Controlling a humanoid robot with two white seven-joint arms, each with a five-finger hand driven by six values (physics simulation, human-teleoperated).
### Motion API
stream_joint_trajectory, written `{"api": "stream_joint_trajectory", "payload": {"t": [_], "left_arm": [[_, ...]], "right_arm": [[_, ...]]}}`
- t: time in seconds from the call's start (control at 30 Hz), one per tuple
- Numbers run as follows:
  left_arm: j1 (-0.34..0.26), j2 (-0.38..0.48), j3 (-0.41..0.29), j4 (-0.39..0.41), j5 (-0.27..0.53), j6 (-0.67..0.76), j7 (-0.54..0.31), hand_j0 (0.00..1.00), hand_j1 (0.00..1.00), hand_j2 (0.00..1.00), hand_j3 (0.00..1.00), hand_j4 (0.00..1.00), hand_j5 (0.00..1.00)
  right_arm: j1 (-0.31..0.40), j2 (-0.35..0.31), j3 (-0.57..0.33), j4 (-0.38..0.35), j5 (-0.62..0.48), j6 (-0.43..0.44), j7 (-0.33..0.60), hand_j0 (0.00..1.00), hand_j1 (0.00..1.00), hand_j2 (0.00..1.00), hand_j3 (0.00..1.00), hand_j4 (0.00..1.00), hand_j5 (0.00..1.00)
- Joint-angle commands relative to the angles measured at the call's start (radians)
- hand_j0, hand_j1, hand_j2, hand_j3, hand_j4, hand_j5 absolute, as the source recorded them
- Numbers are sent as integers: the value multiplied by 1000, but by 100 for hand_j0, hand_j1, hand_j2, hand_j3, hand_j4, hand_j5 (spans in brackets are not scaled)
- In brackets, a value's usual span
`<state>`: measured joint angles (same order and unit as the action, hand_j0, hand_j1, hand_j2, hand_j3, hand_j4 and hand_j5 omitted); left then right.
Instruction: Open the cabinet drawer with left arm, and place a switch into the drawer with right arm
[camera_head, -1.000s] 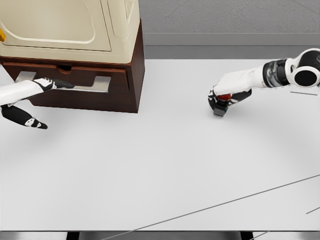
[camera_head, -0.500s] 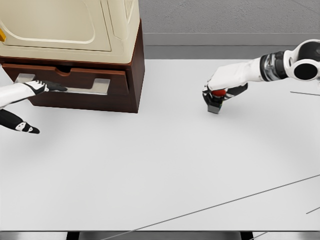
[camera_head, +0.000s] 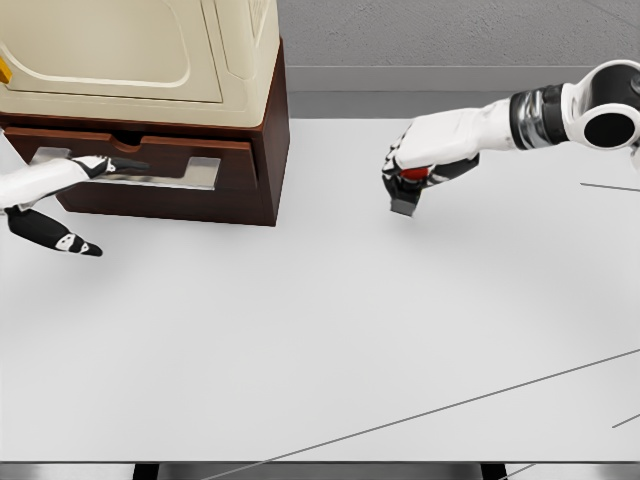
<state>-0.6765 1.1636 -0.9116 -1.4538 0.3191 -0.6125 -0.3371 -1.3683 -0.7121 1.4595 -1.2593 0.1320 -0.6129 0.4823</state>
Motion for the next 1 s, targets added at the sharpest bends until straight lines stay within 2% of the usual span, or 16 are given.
{"api": "stream_joint_trajectory", "payload": {"t": [0.0, 0.27, 0.67, 0.9, 0.97], "left_arm": [[0, -7, -1, 10, 6, 2, 0, 100, 100, 100, 100, 100, 100], [6, 30, -4, 1, 6, 2, -5, 100, 100, 100, 100, 100, 100], [9, 100, -26, -76, 17, 2, -5, 100, 100, 100, 100, 100, 100], [11, 130, -26, -129, 20, 2, -5, 100, 100, 100, 100, 100, 100], [12, 146, -27, -143, 20, 2, -3, 100, 100, 100, 100, 100, 100]], "right_arm": [[0, -1, -11, -20, -9, 2, -2, 51, 51, 51, 51, 51, 51], [-9, 0, -42, -52, -17, 2, -2, 51, 51, 51, 51, 51, 51], [-32, 13, -48, -71, -34, 2, -2, 51, 51, 51, 51, 51, 51], [-46, 17, -108, -98, -55, 2, -2, 51, 51, 51, 51, 51, 51], [-52, 39, -108, -89, -55, 2, -2, 51, 51, 51, 51, 51, 51]]}}
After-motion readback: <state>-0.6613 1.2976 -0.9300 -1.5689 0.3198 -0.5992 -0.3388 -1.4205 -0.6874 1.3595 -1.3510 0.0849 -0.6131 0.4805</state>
